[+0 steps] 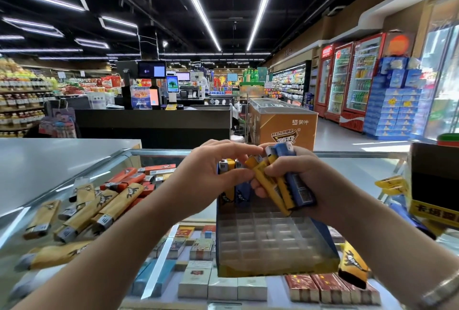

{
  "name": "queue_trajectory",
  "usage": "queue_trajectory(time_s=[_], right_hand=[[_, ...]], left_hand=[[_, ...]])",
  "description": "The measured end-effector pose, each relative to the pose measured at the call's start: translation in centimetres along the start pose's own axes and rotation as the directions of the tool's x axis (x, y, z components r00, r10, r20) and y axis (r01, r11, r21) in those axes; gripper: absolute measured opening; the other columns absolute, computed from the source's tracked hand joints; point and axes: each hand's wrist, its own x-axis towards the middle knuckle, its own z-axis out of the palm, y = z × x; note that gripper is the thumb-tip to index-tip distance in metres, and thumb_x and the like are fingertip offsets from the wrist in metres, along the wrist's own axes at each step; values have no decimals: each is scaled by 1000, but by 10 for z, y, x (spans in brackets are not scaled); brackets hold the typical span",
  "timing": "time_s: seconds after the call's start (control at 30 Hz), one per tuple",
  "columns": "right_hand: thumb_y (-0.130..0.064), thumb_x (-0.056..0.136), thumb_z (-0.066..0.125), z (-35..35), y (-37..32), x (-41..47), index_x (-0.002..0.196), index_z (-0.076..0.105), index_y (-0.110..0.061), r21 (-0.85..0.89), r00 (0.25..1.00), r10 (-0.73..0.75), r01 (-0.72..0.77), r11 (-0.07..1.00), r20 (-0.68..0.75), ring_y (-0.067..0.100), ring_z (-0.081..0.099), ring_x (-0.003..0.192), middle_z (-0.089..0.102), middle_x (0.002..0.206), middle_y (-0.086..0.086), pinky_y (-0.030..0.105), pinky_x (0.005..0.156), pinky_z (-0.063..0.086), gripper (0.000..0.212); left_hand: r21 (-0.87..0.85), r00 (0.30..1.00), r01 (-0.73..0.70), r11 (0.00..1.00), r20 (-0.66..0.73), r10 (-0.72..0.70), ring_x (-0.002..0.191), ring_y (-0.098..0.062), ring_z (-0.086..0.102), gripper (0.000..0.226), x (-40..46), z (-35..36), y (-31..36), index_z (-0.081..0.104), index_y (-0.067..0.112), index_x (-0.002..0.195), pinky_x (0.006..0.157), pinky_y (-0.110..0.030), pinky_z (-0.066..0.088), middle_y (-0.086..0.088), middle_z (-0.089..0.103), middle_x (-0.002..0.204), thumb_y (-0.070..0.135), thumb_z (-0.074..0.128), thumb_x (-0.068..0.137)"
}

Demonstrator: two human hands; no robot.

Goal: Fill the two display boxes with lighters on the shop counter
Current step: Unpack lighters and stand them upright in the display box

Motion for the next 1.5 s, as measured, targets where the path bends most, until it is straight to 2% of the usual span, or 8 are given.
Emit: queue_trajectory(time_s=[0.27, 0.4, 0.53, 0.73, 0.83, 0.97, 1.27, 1.5], right_hand=[[-1, 65, 51, -2, -1, -2, 86, 63, -1, 94, 981, 180, -186, 978, 69, 29, 68, 73, 67, 81, 20, 32, 63, 58, 24], [9, 65, 52, -7, -4, 2, 93, 47, -6, 5, 986, 83, -83, 997, -145, 26, 67, 67, 69, 80, 19, 28, 53, 55, 33], [18, 75, 42, -11, -6, 1, 90, 48, -2, -63, 930, -173, 161, 985, -325, 30, 71, 69, 70, 78, 22, 30, 57, 58, 26], [11, 78, 56, -10, -1, 3, 84, 51, -17, -582, 777, -509, 232, 780, -371, 28, 67, 85, 73, 81, 2, 33, 72, 51, 29], [9, 78, 58, -11, 4, 5, 83, 52, -18, -634, 792, -495, 183, 751, -357, 21, 68, 91, 70, 83, -1, 30, 74, 54, 28], [2, 76, 61, -14, 7, 6, 82, 54, -21, -692, 813, -461, 103, 715, -355, 33, 62, 96, 67, 93, 16, 47, 81, 51, 25], [0, 77, 62, -15, 6, 6, 79, 52, -25, -711, 827, -458, 106, 695, -325, 31, 62, 92, 67, 94, 16, 33, 63, 49, 26], [1, 77, 61, -15, 6, 6, 79, 53, -23, -702, 821, -464, 114, 703, -331, 27, 64, 93, 67, 91, 13, 37, 71, 54, 26]], left_hand=[[-199, 995, -51, 979, 71, 66, 96, -12, 61, 12, 0, 2, 0, 64, 32, 90, 84, -23, 49, 8, 62, 98, 33, 64, 78], [-246, 998, -40, 969, -66, 24, 73, -10, 66, 8, 2, -6, -1, 64, 32, 83, 67, -21, 53, 6, 69, 80, 36, 63, 76], [-83, 965, -60, 995, -258, 37, 74, -3, 66, 14, 3, -15, -4, 64, 37, 84, 66, -11, 49, 19, 69, 79, 41, 62, 70], [209, 970, -14, 978, -236, 64, 75, 0, 62, 16, 0, -11, -11, 67, 27, 95, 66, -17, 53, 20, 63, 77, 25, 66, 79], [294, 970, -2, 956, -232, 73, 72, -1, 59, 18, -1, -10, -12, 70, 23, 98, 65, -20, 53, 22, 59, 80, 26, 67, 80], [409, 964, -11, 913, -238, 118, 76, -4, 57, 18, -2, -7, -12, 72, 22, 96, 66, -28, 52, 15, 62, 82, 30, 68, 80], [581, 970, -77, 810, -144, 195, 80, -12, 56, 11, -2, -3, -10, 72, 21, 81, 61, -35, 51, 11, 64, 85, 32, 71, 77], [298, 994, 63, 952, -108, -32, 86, -3, 61, 6, -1, -7, -17, 69, 27, 83, 78, -35, 54, 17, 64, 92, 22, 69, 79]])
